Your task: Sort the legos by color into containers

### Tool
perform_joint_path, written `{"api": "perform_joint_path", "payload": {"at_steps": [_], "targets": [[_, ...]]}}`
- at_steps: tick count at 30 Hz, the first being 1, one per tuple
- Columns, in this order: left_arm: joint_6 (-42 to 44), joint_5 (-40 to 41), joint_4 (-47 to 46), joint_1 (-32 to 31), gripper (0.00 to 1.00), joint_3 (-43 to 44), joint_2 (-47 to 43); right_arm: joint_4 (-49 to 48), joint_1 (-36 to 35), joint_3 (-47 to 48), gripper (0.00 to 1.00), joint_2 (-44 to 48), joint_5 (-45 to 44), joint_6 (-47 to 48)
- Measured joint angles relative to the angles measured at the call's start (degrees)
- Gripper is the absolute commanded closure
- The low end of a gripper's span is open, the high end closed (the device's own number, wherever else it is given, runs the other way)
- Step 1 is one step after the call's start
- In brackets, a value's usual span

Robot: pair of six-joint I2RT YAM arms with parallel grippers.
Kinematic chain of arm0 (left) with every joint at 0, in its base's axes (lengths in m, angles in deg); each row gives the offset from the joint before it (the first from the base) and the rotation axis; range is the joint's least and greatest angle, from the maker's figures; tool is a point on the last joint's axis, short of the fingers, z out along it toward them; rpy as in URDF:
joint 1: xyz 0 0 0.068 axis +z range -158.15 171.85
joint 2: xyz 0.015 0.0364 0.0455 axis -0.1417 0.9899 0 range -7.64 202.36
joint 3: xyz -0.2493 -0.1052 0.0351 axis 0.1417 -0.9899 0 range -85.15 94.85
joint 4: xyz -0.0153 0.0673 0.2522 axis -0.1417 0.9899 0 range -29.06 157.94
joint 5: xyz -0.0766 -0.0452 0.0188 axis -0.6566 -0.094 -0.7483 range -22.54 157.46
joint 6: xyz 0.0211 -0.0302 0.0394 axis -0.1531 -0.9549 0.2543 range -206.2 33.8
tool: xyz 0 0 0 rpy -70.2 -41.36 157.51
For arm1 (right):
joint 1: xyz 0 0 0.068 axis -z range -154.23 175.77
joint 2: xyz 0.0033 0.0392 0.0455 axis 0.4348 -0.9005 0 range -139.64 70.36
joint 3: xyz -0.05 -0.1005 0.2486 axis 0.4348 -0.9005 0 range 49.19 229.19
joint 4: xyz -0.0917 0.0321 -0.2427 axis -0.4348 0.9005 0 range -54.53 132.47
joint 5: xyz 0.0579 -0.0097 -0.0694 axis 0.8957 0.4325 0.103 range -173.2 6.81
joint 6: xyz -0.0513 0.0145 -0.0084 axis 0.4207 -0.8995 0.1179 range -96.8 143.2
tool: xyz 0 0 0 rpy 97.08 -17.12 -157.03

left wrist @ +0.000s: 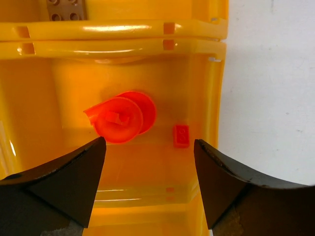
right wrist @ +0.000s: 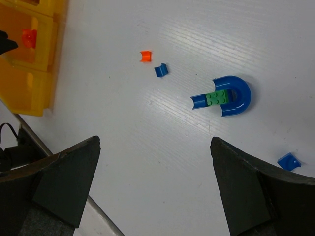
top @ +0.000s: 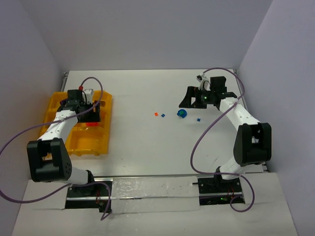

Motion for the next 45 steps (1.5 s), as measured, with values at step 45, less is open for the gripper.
{"api": "perform_joint_path", "payload": {"at_steps": [45], "targets": [[10.48,-20.89,-15.95,-34.95,0.45,33.40,41.90,2.97,4.53,-0.09,0.00,-2.08,-2.24,2.84]]}}
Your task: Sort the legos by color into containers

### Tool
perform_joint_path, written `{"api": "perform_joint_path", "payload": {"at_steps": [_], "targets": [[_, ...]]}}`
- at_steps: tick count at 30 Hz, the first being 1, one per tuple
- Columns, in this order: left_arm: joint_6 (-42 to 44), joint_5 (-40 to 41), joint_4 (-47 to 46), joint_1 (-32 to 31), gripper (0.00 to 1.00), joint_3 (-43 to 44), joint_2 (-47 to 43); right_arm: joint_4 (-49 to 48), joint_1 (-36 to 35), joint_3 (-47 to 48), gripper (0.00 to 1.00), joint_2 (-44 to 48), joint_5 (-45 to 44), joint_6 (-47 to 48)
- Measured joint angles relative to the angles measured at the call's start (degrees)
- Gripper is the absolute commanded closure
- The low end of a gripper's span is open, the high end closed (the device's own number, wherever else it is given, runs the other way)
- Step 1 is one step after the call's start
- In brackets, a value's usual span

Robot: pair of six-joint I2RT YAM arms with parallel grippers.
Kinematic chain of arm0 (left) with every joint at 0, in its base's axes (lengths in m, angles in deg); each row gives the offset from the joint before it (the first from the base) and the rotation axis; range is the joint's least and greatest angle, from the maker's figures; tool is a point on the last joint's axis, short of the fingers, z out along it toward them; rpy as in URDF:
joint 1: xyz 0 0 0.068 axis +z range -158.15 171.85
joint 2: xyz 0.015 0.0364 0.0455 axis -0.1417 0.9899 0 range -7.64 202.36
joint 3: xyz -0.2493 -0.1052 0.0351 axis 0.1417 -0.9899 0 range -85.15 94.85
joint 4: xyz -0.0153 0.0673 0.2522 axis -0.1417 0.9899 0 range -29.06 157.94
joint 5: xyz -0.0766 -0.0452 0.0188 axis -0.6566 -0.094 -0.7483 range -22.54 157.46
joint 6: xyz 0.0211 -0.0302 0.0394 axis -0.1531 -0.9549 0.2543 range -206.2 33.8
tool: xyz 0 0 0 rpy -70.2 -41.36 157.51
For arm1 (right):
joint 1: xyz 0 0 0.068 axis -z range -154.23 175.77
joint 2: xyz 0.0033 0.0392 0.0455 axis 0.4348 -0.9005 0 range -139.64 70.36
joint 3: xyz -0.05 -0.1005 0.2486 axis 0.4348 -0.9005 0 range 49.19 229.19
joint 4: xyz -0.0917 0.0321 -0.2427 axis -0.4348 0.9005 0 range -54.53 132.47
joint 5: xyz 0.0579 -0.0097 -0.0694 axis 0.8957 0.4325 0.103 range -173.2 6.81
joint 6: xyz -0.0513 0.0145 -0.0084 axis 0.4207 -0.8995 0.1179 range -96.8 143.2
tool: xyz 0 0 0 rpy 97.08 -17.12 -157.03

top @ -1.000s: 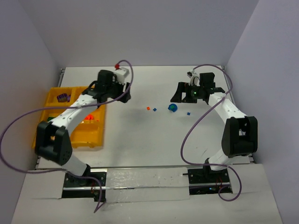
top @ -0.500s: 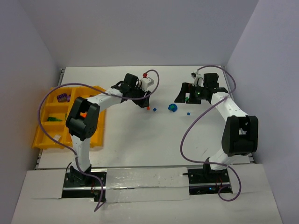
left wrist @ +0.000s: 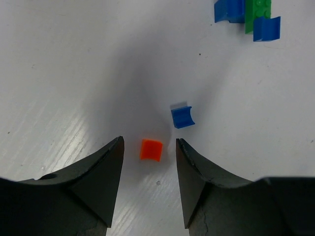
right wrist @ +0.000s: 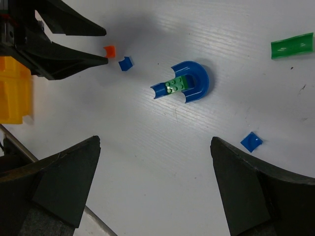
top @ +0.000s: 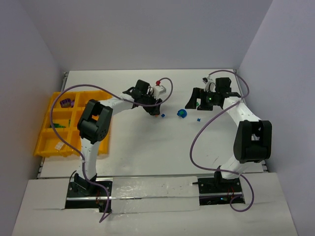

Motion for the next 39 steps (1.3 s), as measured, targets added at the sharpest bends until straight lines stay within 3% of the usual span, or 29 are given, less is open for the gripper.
{"api": "perform_joint_path", "payload": {"at_steps": [15,39], "targets": [[2.83,-0.75,-0.02,-1.21,0.57,-1.66,0.18,0.04,0.45,-0.02,0.00,-0.60,0.05,0.17],[6.54,4.24,0.90,-1.94,0.63,-2.16,-0.53,0.22,0.45,-0.02,0.00,-1.76,0.83,0.17]]}}
